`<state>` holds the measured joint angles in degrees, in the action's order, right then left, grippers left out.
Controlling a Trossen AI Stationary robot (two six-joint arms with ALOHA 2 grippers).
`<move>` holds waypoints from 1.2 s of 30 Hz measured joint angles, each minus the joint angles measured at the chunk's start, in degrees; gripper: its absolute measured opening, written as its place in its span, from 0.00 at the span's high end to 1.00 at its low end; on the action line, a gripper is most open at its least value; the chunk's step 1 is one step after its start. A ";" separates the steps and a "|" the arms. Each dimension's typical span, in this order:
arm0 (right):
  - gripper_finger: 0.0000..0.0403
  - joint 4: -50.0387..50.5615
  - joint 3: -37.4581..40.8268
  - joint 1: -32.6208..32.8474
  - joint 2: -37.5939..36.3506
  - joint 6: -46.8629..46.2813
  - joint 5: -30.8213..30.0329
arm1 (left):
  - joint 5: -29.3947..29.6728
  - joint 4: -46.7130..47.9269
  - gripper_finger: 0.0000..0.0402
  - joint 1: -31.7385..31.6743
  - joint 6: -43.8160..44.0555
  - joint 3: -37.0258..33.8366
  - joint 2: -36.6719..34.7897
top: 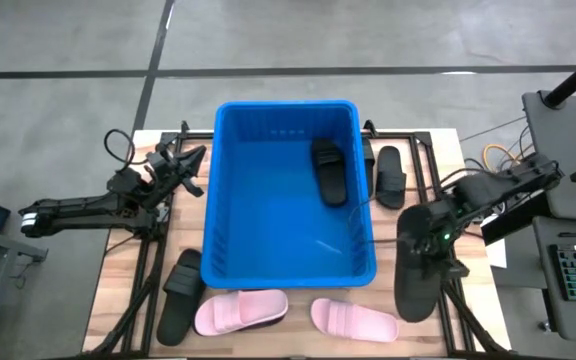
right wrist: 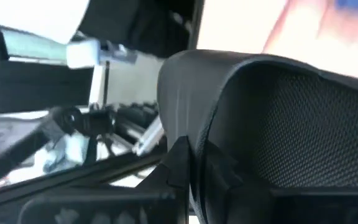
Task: Pick and place slides into bin
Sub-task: Put the black slides into the blue organizer bin
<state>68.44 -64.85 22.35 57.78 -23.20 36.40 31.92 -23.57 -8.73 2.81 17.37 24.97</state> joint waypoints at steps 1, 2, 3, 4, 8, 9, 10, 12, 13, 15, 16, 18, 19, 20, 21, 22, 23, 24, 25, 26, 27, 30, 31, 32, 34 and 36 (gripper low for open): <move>0.97 0.16 -2.04 0.00 0.00 -0.18 -1.36 | 0.00 -0.04 1.00 0.00 -0.01 0.00 0.00; 0.97 0.10 -4.07 -0.04 0.00 -0.18 -2.83 | 0.00 -0.04 1.00 0.00 0.00 0.00 0.00; 0.97 -0.02 -6.10 -0.22 0.02 -0.18 -4.65 | 0.00 -0.02 1.00 0.00 0.00 0.00 0.00; 0.97 -0.06 -7.86 -0.46 0.02 -0.13 -6.65 | -0.02 -0.03 1.00 0.00 0.00 0.00 0.02; 0.97 -0.03 -13.97 -2.02 0.02 0.13 -15.73 | -0.02 -0.09 1.00 0.00 1.37 0.00 0.13; 0.97 -0.05 -15.19 -2.47 0.02 0.16 -18.04 | -0.02 -0.13 1.00 0.02 1.41 0.00 0.11; 0.97 -0.16 -16.26 -2.98 0.02 0.15 -20.28 | -0.07 -0.14 1.00 0.07 1.43 0.00 0.11; 0.97 -0.94 -17.82 -3.88 0.02 -0.25 -24.60 | -0.28 -0.22 1.00 0.07 1.49 0.00 0.11; 0.97 -2.00 -18.31 -4.36 0.02 -0.63 -26.68 | -0.30 -0.45 1.00 0.07 1.51 0.00 0.11; 0.97 -5.60 -18.83 -5.26 0.03 -0.84 -30.16 | -0.33 -1.52 1.00 0.07 1.52 0.00 0.16; 0.97 -7.71 -18.97 -5.75 0.07 -0.81 -31.79 | -0.33 -2.33 1.00 0.07 1.52 0.00 0.23; 0.97 -12.42 -18.98 -6.67 0.16 -0.15 -35.33 | -0.33 -3.52 1.00 0.07 1.38 0.00 0.44; 0.97 -14.91 -18.82 -7.13 0.20 0.51 -37.09 | -0.35 -4.18 1.00 0.07 1.37 0.00 0.55; 0.97 -17.53 -18.66 -7.64 0.36 1.26 -39.08 | -0.35 -5.01 1.00 0.07 1.36 0.00 0.69; 0.97 -19.86 -18.51 -8.16 0.60 2.31 -41.25 | -0.35 -6.25 1.00 0.06 1.37 0.00 0.96; 0.97 -21.68 -18.48 -8.69 1.03 3.64 -43.48 | -0.37 -7.43 1.00 0.04 1.38 0.00 1.26; 0.97 -23.42 -18.48 -9.30 1.54 4.73 -46.18 | -0.37 -8.71 1.00 0.04 1.36 0.00 1.62; 0.97 -24.86 -18.47 -9.95 2.02 5.55 -49.26 | -0.40 -10.19 1.00 0.04 1.34 0.00 2.01; 0.97 -26.04 -18.46 -10.61 2.62 6.08 -52.61 | -0.46 -11.75 1.00 0.04 1.35 0.00 2.46; 0.97 -27.03 -18.46 -11.23 3.28 6.46 -56.21 | -0.55 -13.71 1.00 0.04 1.34 0.00 3.01; 0.97 -27.82 -18.46 -11.87 3.95 6.87 -59.85 | -0.91 -15.56 1.00 0.04 1.36 0.00 3.60; 0.97 -29.23 -18.39 -13.51 6.52 9.33 -69.04 | -3.74 -20.73 1.00 0.02 1.34 0.00 5.91; 0.97 -29.91 -18.37 -13.94 7.48 10.49 -71.53 | -4.76 -22.19 1.00 0.02 1.34 0.00 6.98; 0.97 -30.76 -18.37 -14.38 8.51 12.00 -73.02 | -5.35 -23.52 1.00 0.02 1.38 0.03 8.20; 0.97 -33.43 -18.37 -15.60 10.57 15.18 -73.52 | -6.24 -24.27 0.99 0.02 2.29 0.60 10.71; 0.97 -36.27 -18.37 -16.30 12.67 17.35 -73.47 | -7.50 -24.37 0.97 0.02 4.10 1.95 13.39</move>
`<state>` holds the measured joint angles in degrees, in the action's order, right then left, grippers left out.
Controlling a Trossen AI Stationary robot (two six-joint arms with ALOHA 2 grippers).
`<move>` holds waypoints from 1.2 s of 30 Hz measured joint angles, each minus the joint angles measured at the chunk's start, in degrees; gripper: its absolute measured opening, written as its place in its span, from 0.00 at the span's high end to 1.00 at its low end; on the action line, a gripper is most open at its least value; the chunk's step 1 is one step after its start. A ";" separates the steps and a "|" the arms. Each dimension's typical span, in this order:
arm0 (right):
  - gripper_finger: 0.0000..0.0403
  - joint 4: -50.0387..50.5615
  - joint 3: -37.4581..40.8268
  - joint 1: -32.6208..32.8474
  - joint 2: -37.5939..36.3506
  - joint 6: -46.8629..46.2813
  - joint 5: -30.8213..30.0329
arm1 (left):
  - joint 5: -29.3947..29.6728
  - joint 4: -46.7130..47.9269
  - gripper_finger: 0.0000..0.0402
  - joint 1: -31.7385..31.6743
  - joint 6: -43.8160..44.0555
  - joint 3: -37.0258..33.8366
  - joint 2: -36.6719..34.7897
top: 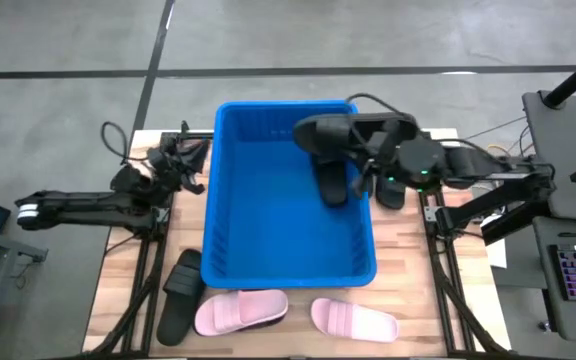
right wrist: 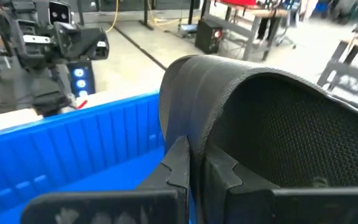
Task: Pick and place slides into bin
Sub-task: Put the black slides into the blue organizer bin
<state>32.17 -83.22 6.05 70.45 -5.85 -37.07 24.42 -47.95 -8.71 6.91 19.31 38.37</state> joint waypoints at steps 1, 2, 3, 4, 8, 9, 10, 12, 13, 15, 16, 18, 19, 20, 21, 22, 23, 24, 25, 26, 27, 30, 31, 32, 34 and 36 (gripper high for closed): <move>0.97 -1.12 0.00 -0.12 1.07 0.96 0.00 | -0.64 -0.10 0.94 0.00 0.28 0.81 1.45; 0.97 -1.75 -0.19 -0.24 2.07 1.42 0.02 | -1.44 -0.08 0.91 0.00 0.31 1.71 2.86; 0.97 -1.95 -0.55 -0.46 3.07 1.44 0.26 | -1.79 -0.09 0.88 0.00 0.33 2.68 4.25; 0.97 -1.93 -0.99 -0.58 4.02 1.43 1.25 | -2.00 -0.08 0.84 0.00 0.53 3.70 5.76; 0.97 -1.98 -3.21 -1.51 6.39 1.91 7.13 | -2.35 -0.12 0.70 -0.02 0.70 7.68 10.78; 0.97 -1.99 -3.78 -1.61 6.68 2.18 7.69 | -2.32 -0.40 0.67 -0.02 0.30 8.54 11.55; 0.97 -1.99 -4.26 -1.69 6.98 2.52 7.82 | -2.27 -0.36 0.64 -0.02 -0.39 9.24 12.32; 0.97 -2.17 -5.10 -1.77 7.29 3.73 7.75 | -2.28 -0.08 0.60 -0.02 -1.45 10.50 13.85; 0.97 -2.10 -5.39 -1.79 7.35 4.26 7.75 | -2.27 0.24 0.59 -0.02 -1.37 10.84 14.32; 0.97 -2.08 -5.87 -1.93 7.31 5.08 7.71 | -2.27 0.02 0.57 -0.02 -1.30 11.75 15.05; 0.97 -2.08 -6.03 -1.99 7.26 5.36 7.71 | -2.27 -0.17 0.57 -0.02 -1.26 12.02 15.24; 0.97 -2.16 -6.36 -2.27 7.26 5.49 7.72 | -2.06 0.41 0.57 -0.02 0.66 12.59 15.79; 0.97 -2.18 -6.45 -2.45 7.26 5.50 7.96 | -2.08 0.56 0.57 -0.07 2.59 12.86 16.22; 0.97 -2.24 -6.45 -2.71 7.26 5.56 8.73 | -2.07 0.63 0.57 -0.07 4.45 13.04 16.78; 0.97 -2.54 -6.45 -2.99 7.38 5.65 9.73 | -2.21 0.62 0.57 -0.07 5.99 13.39 17.35; 0.97 -3.00 -6.45 -3.26 7.49 5.70 10.73 | -3.00 0.63 0.57 -0.07 7.05 13.64 17.80; 0.97 -3.17 -6.45 -3.49 7.51 5.68 11.73 | -3.96 0.66 0.57 -0.07 7.78 13.82 18.26; 0.97 -3.08 -6.42 -3.72 7.59 5.64 12.39 | -5.13 0.65 0.57 -0.07 7.78 14.24 18.93; 0.97 -3.15 -6.38 -3.93 7.81 5.63 12.83 | -6.08 0.48 0.57 -0.07 7.74 14.68 19.66; 0.97 -3.30 -6.38 -4.09 8.03 5.64 13.12 | -6.24 0.50 0.57 -0.05 7.74 14.86 20.22; 0.97 -3.30 -6.36 -4.18 8.14 5.62 13.37 | -6.43 0.61 0.57 -0.04 7.74 14.90 20.63; 0.97 -3.14 -6.32 -4.40 8.48 6.61 13.54 | -6.60 0.50 0.57 -0.07 7.76 15.47 21.84; 0.97 -3.20 -6.32 -4.47 8.48 7.14 13.54 | -6.60 0.58 0.57 -0.07 7.77 15.51 21.99; 0.97 -3.25 -6.32 -4.55 8.48 7.45 13.54 | -6.63 0.41 0.57 -0.07 7.75 15.75 22.31; 0.97 -3.28 -6.32 -4.58 8.48 7.46 13.54 | -7.97 0.44 0.57 -0.07 7.77 15.95 22.60; 0.97 -3.30 -6.29 -4.65 8.48 7.76 13.57 | -9.86 0.40 0.57 -0.20 7.81 16.38 23.23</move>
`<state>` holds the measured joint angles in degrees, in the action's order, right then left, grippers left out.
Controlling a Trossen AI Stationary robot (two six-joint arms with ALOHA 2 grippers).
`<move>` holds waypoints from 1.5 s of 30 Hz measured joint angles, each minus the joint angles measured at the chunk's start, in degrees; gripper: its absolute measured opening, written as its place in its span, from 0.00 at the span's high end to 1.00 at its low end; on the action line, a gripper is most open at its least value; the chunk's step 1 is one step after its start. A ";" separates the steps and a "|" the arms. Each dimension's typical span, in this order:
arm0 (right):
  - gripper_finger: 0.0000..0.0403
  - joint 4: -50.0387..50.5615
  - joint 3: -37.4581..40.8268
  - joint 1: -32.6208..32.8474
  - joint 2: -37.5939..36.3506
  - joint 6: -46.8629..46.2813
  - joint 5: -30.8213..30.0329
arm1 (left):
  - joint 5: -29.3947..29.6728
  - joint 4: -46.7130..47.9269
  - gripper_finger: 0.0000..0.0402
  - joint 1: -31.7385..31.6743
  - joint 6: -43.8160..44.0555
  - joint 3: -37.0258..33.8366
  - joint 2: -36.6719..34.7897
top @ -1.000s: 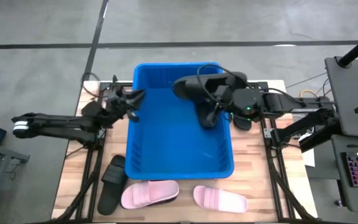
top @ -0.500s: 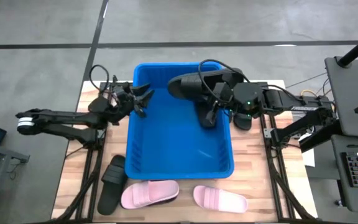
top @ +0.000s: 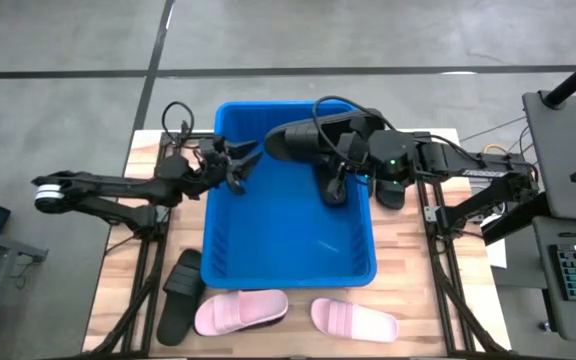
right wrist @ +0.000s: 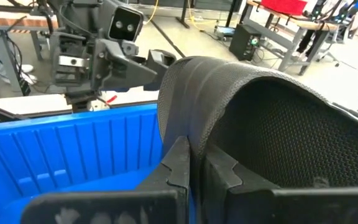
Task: Pick and place slides into bin
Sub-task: Put the black slides into the blue organizer bin
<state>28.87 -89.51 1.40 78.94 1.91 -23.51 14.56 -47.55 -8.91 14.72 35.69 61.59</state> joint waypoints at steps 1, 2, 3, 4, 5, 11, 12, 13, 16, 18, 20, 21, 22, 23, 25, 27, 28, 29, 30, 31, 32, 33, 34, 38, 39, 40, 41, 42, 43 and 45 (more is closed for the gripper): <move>0.97 -0.05 0.02 -0.08 0.00 0.22 0.00 | -0.59 0.05 0.57 0.00 0.00 0.11 0.18; 0.97 -0.24 0.04 -0.08 0.00 0.47 0.00 | -0.78 0.15 0.57 0.00 0.03 0.36 0.40; 0.97 -0.54 0.04 -0.08 0.00 0.63 -0.02 | -0.83 0.07 0.57 -0.01 0.04 0.84 0.78; 0.97 -0.65 0.04 -0.08 0.00 0.83 0.00 | -0.84 -0.14 0.57 -0.03 0.01 1.28 1.16; 0.97 -0.67 0.04 -0.08 0.00 1.00 0.00 | -0.84 -0.06 0.57 -0.09 -0.02 1.60 1.43; 0.97 -0.98 0.04 -0.12 0.00 1.14 2.73 | -0.93 -0.06 0.57 -0.48 0.00 3.63 4.41; 0.97 -0.97 0.04 -0.12 0.00 1.14 2.82 | -0.99 -0.11 0.57 -0.50 -0.02 3.83 4.95; 0.97 -0.89 0.04 -0.10 0.00 1.14 2.88 | -0.98 -0.06 0.57 -0.51 -0.02 3.98 5.37; 0.97 -0.88 0.05 -0.10 0.00 1.14 2.91 | -1.02 -0.07 0.57 -0.72 -0.02 4.51 6.30; 0.97 -1.02 0.05 -0.10 -0.02 1.14 3.19 | -1.02 -0.15 0.57 -0.78 -0.04 4.85 6.65; 0.97 -1.22 0.01 -0.15 -0.04 1.14 5.78 | -1.16 0.00 0.57 -0.94 -0.04 5.08 6.68; 0.97 -1.33 -0.08 -0.19 -0.04 1.14 7.28 | -1.34 -0.10 0.57 -1.06 -0.04 5.31 6.82; 0.97 -1.69 -0.16 -0.19 -0.04 1.13 8.08 | -1.54 -0.42 0.57 -1.11 -0.04 5.51 7.05; 0.97 -2.00 -0.16 -0.19 -0.04 1.16 8.24 | -1.57 -0.41 0.57 -1.11 -0.04 5.56 7.19; 0.97 -2.18 -0.16 -0.19 -0.04 1.16 8.28 | -1.61 -0.24 0.59 -1.14 -0.04 5.80 7.40; 0.97 -2.46 -0.16 -0.19 -0.02 1.16 8.34 | -1.63 -0.18 0.63 -1.16 -0.05 6.06 7.38; 0.97 -2.52 -0.16 -0.22 -0.02 1.15 8.36 | -1.65 -0.22 0.66 -1.16 -0.16 6.17 7.38; 0.97 -2.54 -0.16 -0.33 -0.02 1.16 8.45 | -1.68 -0.20 0.70 -1.16 -0.33 6.24 7.31; 0.97 -2.54 -0.16 -0.36 -0.02 1.16 8.53 | -1.78 -0.11 0.74 -1.16 -0.32 6.24 7.14; 0.97 -2.57 -0.16 -0.36 -0.02 1.16 8.64 | -2.09 -0.15 0.78 -1.16 -0.16 6.28 6.99; 0.97 -2.63 -0.16 -0.36 -0.02 1.16 8.70 | -2.40 -0.56 0.83 -1.18 -0.06 6.32 6.90; 0.97 -2.83 -0.16 -0.36 -0.02 1.18 8.74 | -2.77 -1.15 0.88 -1.29 -0.04 6.39 6.88; 0.97 -2.98 -0.26 -0.34 -0.02 1.24 8.74 | -3.54 -1.89 0.92 -1.52 -0.04 6.44 6.85; 0.97 -3.13 -0.31 -0.32 -0.04 1.88 8.92 | -4.12 -2.45 0.93 -1.66 -0.09 6.66 6.72; 0.97 -3.04 -0.31 -0.32 -0.04 1.90 8.94 | -4.12 -2.45 0.93 -1.66 -0.08 6.66 6.72; 0.97 -3.03 -0.31 -0.32 -0.04 1.90 8.94 | -4.12 -2.45 0.93 -1.66 -0.08 6.66 6.72; 0.97 -3.05 -0.31 -0.32 -0.04 1.90 8.92 | -4.22 -2.52 0.93 -1.72 -0.08 6.62 6.72; 0.97 -3.05 -0.31 -0.32 -0.04 1.86 8.77 | -4.24 -2.57 0.93 -1.75 -0.04 6.56 6.72; 0.97 -3.03 -0.31 -0.32 -0.04 1.86 8.72 | -4.23 -2.61 0.93 -1.75 -0.04 6.53 6.72; 0.97 -2.97 -0.31 -0.31 -0.13 2.32 8.72 | -4.07 -2.66 0.93 -1.78 0.38 6.50 6.72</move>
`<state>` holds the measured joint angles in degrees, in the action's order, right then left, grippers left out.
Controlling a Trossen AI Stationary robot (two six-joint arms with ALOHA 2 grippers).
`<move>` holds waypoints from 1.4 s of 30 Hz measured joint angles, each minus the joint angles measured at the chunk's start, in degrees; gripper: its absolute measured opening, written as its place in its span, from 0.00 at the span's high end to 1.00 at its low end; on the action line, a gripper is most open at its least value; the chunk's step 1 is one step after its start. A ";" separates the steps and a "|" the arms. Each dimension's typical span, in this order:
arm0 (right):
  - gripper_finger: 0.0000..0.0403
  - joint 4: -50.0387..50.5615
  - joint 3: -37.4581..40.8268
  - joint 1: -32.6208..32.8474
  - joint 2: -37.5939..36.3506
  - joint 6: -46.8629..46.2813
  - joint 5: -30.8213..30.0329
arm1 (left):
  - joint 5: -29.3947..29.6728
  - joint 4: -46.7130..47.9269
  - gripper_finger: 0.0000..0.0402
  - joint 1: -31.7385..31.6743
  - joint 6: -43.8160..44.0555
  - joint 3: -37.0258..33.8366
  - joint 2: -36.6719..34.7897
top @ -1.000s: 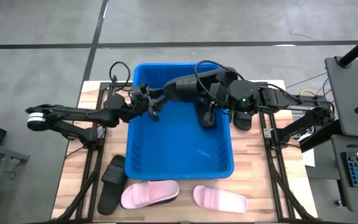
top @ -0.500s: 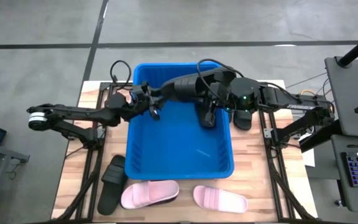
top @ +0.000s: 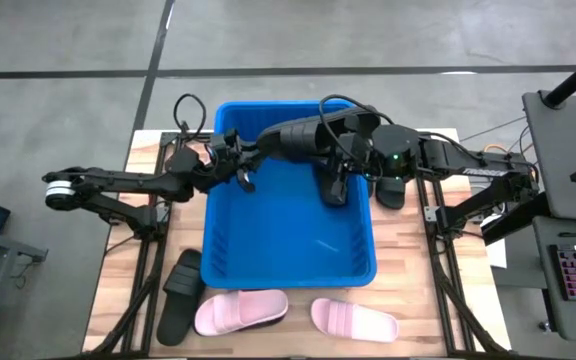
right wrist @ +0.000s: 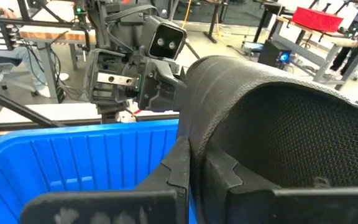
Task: Pick and place slides into bin
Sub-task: Put the black slides into the blue organizer bin
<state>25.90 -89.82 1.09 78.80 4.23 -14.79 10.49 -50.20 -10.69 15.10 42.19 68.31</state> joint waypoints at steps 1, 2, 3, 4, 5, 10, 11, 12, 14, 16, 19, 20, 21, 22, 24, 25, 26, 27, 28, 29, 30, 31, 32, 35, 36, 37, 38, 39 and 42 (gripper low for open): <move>0.97 0.01 0.00 -0.01 -0.11 0.58 0.02 | 0.08 -0.09 0.93 -0.18 1.32 -0.01 0.00; 0.96 -0.01 0.00 -0.01 -0.17 1.19 0.01 | 0.00 -0.15 0.93 -0.45 3.22 -0.04 -0.06; 0.96 0.06 -0.03 0.00 -0.24 1.76 0.02 | -0.31 -0.14 0.93 -0.81 5.33 -0.15 -0.22; 0.94 0.41 -0.27 -0.01 -0.24 1.89 0.04 | -0.63 -0.07 0.93 -1.18 7.24 -0.29 -0.44; 0.92 0.78 -0.58 -0.01 -0.24 2.06 0.04 | -0.81 0.14 0.93 -1.45 8.65 -0.31 -0.55; 0.78 2.26 -1.94 0.05 -0.43 5.95 -1.06 | -0.76 0.25 0.93 -2.07 10.01 -0.35 -1.23; 0.76 3.05 -2.21 0.08 -0.43 6.56 -2.19 | -0.53 0.25 0.93 -2.14 10.03 -0.35 -1.35; 0.73 4.15 -2.49 0.09 -0.43 7.14 -3.72 | -0.33 0.25 0.93 -2.19 10.17 -0.35 -1.43; 0.68 6.30 -3.17 0.10 -0.43 8.29 -7.52 | -0.24 0.80 0.93 -2.26 11.74 -0.35 -1.98; 0.64 9.35 -4.53 0.06 -0.43 9.57 -9.93 | -1.25 3.59 0.93 -2.62 14.76 -0.32 -3.21; 0.61 12.59 -6.82 0.08 -0.35 11.34 -11.51 | -2.18 11.61 0.93 -3.13 16.20 -0.35 -5.57; 0.60 12.82 -7.71 0.08 -0.39 11.50 -11.65 | -2.43 13.87 0.93 -3.22 16.27 -0.54 -6.17; 0.59 13.07 -8.57 0.06 -0.46 11.86 -11.76 | -2.51 15.91 0.93 -3.22 16.38 -0.59 -6.66; 0.59 13.37 -9.39 0.04 -0.50 12.39 -11.87 | -2.78 17.66 0.93 -3.22 16.75 -0.60 -7.12; 0.58 13.37 -10.82 0.02 -0.51 14.39 -11.90 | -3.09 19.90 0.94 -3.22 19.17 -0.66 -8.17; 0.58 13.56 -11.54 0.03 -0.48 15.87 -11.89 | -3.49 20.85 0.94 -3.35 20.57 -0.66 -8.69; 0.58 14.07 -12.33 0.04 -0.43 17.65 -11.82 | -4.45 21.73 0.94 -3.58 21.74 -0.66 -9.27; 0.59 14.94 -13.10 0.04 -0.43 19.66 -11.81 | -5.79 22.61 0.94 -3.80 22.64 -0.66 -9.77; 0.59 16.15 -13.87 0.04 -0.43 21.99 -11.65 | -7.16 23.58 0.94 -3.99 23.78 -0.66 -10.25; 0.59 17.36 -14.66 0.04 -0.35 24.57 -11.21 | -8.59 24.70 0.94 -4.18 24.98 -0.66 -10.58; 0.60 18.87 -15.43 0.04 -0.30 26.99 -10.47 | -9.69 25.76 0.94 -4.30 26.43 -0.66 -10.83; 0.60 21.03 -16.29 0.02 -0.10 29.25 -9.65 | -10.19 26.76 0.94 -4.42 28.10 -0.66 -11.15; 0.60 22.77 -17.11 0.02 0.17 31.12 -9.07 | -10.62 27.89 0.94 -4.60 29.77 -0.66 -11.50; 0.60 26.41 -19.20 0.04 1.29 34.62 -8.74 | -12.07 29.80 0.94 -5.49 33.87 -0.66 -12.25; 0.60 27.66 -19.78 0.04 1.74 35.99 -8.66 | -13.11 30.04 0.94 -5.85 35.32 -0.66 -12.26; 0.60 28.55 -20.32 0.04 2.03 37.67 -8.50 | -14.20 30.24 0.94 -6.09 36.68 -0.68 -12.21; 0.60 29.72 -20.72 0.04 2.41 39.66 -8.04 | -15.36 30.33 0.94 -6.29 38.04 -0.73 -12.05; 0.60 30.97 -20.99 0.04 2.86 42.01 -7.02 | -16.80 30.32 0.94 -6.40 39.20 -0.76 -11.82; 0.61 32.83 -21.38 0.14 4.32 47.95 -3.17 | -21.17 30.30 0.94 -6.67 41.69 -0.79 -11.16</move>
<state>58.73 -111.20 1.23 83.12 52.18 -17.96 -10.68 -19.90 -17.36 56.79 41.41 57.15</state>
